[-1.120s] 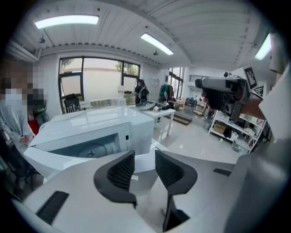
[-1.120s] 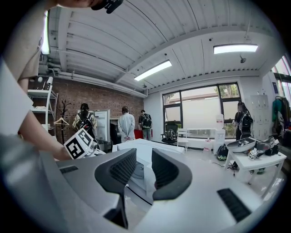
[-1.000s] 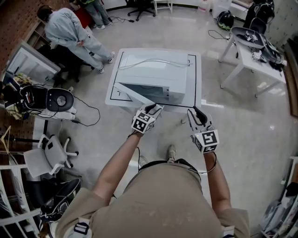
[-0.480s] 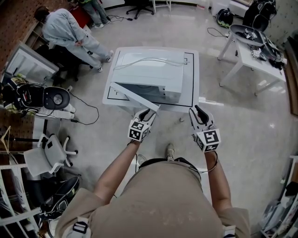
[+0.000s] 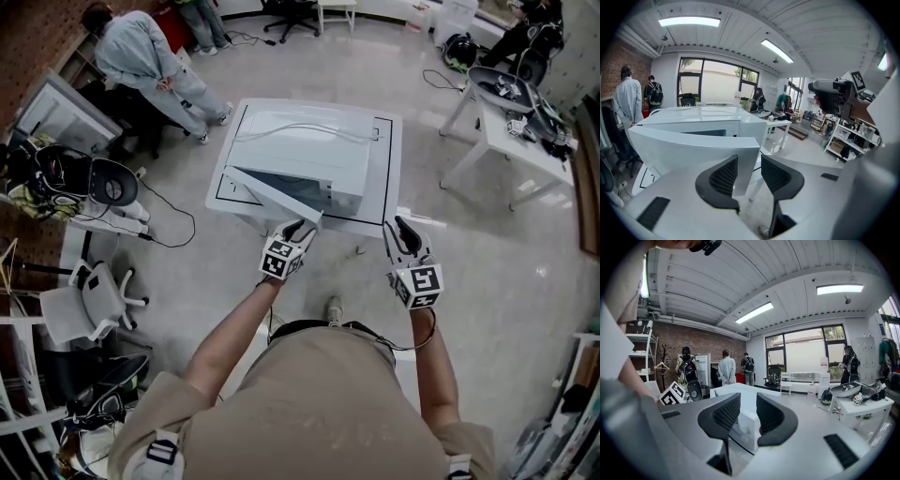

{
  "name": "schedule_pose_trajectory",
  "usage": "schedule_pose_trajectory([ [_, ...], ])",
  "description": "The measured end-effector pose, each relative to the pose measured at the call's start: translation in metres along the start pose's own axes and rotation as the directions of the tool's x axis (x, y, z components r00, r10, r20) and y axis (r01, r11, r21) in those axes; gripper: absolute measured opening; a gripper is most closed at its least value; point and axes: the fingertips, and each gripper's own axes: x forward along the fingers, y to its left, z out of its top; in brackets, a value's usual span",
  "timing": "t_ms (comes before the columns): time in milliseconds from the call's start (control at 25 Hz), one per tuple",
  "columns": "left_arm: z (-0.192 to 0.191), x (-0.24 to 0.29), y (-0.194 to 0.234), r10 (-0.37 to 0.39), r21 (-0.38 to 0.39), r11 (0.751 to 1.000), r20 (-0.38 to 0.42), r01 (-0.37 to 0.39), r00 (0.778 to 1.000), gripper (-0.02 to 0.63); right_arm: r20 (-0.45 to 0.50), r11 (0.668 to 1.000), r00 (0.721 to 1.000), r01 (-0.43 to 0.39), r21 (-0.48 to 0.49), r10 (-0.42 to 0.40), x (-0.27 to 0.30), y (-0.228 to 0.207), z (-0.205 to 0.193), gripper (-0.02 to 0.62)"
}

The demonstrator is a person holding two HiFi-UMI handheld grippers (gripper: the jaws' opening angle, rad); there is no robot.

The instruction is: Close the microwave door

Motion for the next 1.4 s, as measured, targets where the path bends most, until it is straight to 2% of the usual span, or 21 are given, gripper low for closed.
schedule_pose_trajectory([
  [320, 0.01, 0.018, 0.004, 0.004, -0.007, 1.0, 0.004, -0.004, 1.0, 0.146, 0.014, 1.0, 1.0, -0.021, 0.006, 0.021, 0.0, 0.002, -0.006, 0.109],
  [800, 0.033, 0.049, 0.013, 0.011, 0.022, 1.0, -0.014, -0.011, 1.0, 0.146, 0.0, 1.0, 1.0, -0.003, 0.024, 0.003, -0.011, -0.015, -0.014, 0.109],
  [1040, 0.05, 0.061, 0.022, 0.016, -0.036, 0.999, 0.018, -0.015, 1.0, 0.146, -0.006, 0.999, 1.0, 0.003, 0.033, -0.003, -0.01, -0.021, -0.019, 0.109],
  [1160, 0.051, 0.062, 0.025, 0.032, -0.03, 0.999, 0.019, -0.031, 0.999, 0.144, -0.002, 0.999, 1.0, 0.004, 0.042, -0.004, -0.009, -0.023, -0.017, 0.109],
  [1400, 0.053, 0.074, 0.03, 0.008, -0.033, 0.999, 0.011, -0.008, 1.0, 0.144, -0.023, 0.999, 1.0, -0.002, 0.046, 0.003, -0.007, -0.026, -0.021, 0.109],
])
